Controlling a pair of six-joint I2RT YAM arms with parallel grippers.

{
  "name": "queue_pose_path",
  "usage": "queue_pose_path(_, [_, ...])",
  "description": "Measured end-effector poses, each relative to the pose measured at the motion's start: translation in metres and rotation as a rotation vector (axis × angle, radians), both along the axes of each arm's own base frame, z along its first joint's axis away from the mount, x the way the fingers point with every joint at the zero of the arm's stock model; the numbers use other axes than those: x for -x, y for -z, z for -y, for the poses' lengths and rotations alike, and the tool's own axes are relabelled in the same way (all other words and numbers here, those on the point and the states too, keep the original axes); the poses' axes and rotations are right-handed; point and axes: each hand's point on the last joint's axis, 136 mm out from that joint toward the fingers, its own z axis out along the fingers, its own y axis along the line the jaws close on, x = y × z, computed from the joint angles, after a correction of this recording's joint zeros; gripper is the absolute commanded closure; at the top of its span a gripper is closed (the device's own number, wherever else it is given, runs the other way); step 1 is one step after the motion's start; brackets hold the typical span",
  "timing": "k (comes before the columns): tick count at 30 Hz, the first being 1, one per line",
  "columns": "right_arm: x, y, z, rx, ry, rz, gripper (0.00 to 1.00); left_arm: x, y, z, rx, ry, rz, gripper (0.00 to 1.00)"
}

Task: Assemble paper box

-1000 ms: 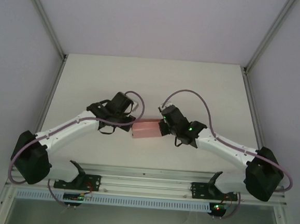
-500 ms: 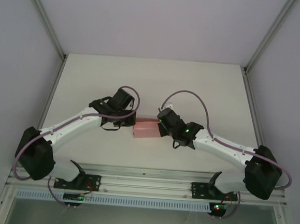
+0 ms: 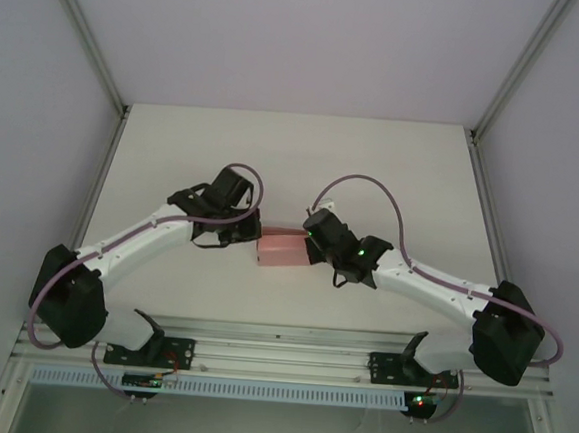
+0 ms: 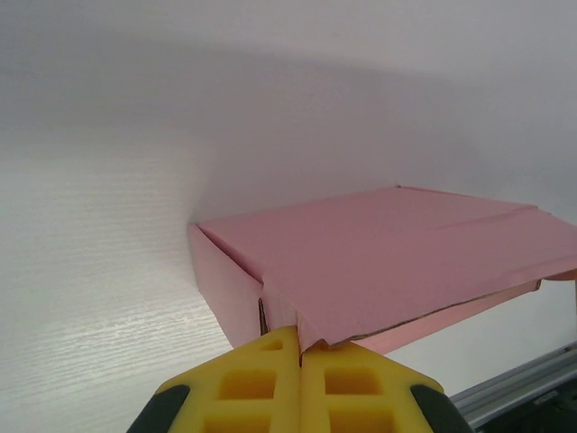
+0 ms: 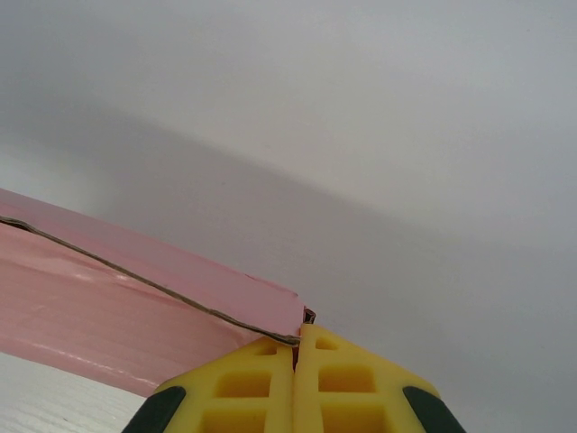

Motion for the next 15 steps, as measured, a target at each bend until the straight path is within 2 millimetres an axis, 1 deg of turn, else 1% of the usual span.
queue_pose_path(5, [0.000, 0.000, 0.000, 0.001, 0.000, 0.000, 1.00, -0.001, 0.000, -0.001, -0.010, 0.014, 0.012, 1.00])
queue_pose_path(15, [0.002, 0.004, 0.001, 0.010, -0.003, 0.005, 1.00, 0.004, 0.011, 0.001, -0.119, 0.113, 0.167, 1.00])
